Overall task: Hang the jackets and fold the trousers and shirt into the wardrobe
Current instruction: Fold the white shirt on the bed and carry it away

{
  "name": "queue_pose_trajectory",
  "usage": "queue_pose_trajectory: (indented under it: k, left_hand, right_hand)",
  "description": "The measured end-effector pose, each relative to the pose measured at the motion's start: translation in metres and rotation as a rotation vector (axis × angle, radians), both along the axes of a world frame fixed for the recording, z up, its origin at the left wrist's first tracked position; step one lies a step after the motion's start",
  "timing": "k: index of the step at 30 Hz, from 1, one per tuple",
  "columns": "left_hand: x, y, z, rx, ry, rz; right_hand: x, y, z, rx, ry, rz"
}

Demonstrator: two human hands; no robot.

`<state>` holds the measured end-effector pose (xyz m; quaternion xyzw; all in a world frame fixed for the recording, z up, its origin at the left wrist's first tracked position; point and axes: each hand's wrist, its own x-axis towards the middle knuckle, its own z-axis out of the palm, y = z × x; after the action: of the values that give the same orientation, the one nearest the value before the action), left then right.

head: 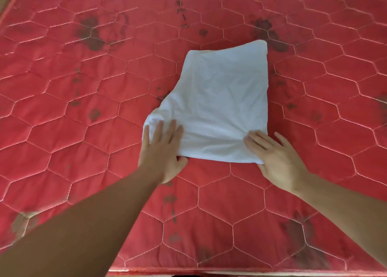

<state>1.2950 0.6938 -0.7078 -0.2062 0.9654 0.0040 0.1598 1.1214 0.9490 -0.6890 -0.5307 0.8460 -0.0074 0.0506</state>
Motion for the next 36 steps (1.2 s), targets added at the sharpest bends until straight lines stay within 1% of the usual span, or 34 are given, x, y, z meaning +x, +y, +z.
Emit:
queue_pose_trajectory:
  k: [3,6,8,11,14,17,21,23,26,27,29,30,32,34,36]
  left_hand:
    - [0.001,-0.006,0.006,-0.008,-0.030,0.054]
    - [-0.002,0.006,0.015,0.003,0.001,0.046]
    - [-0.006,0.027,0.022,0.086,0.089,-0.008]
    - [-0.020,0.067,0.024,0.158,0.183,-0.165]
    - [-0.038,0.089,0.020,0.301,0.178,-0.134]
    - [-0.042,0.088,0.014,0.333,0.189,-0.111]
    - [-0.022,0.068,0.012,0.612,0.295,-0.093]
    - [-0.003,0.045,0.012,0.653,0.285,-0.155]
    - [0.025,0.004,0.018,0.621,0.211,-0.295]
    - [0.033,-0.009,0.022,0.573,0.195,-0.354]
    - [0.047,-0.036,0.029,0.373,0.168,-0.451]
    - [0.053,-0.049,0.033,0.283,0.142,-0.442]
    - [0.063,-0.065,0.038,0.203,0.101,-0.358]
    - [0.071,-0.060,0.038,0.211,0.126,-0.323]
    - [0.074,-0.042,0.035,0.212,0.206,-0.328]
  right_hand:
    - [0.002,0.002,0.006,-0.046,-0.120,-0.021]
    - [0.005,0.002,0.018,0.001,-0.197,-0.002]
    - [0.010,-0.001,0.026,0.018,-0.202,0.010]
    - [0.020,-0.010,0.034,0.044,-0.217,0.001]
    - [0.022,-0.010,0.034,0.067,-0.187,0.021]
    - [0.019,-0.001,0.029,0.109,-0.131,0.010]
    - [0.009,0.008,0.025,0.089,-0.051,-0.100]
    - [0.001,0.003,0.022,0.095,-0.004,-0.119]
    - [-0.015,-0.015,0.021,0.118,0.052,-0.104]
    - [-0.020,-0.022,0.021,0.140,0.063,-0.096]
    - [-0.030,-0.033,0.021,0.196,0.063,-0.083]
    - [-0.034,-0.036,0.020,0.227,0.055,-0.079]
    - [-0.038,-0.042,0.017,0.299,0.047,-0.075]
    - [-0.042,-0.047,0.014,0.343,0.033,-0.088]
    - [-0.044,-0.054,0.015,0.341,0.037,-0.077]
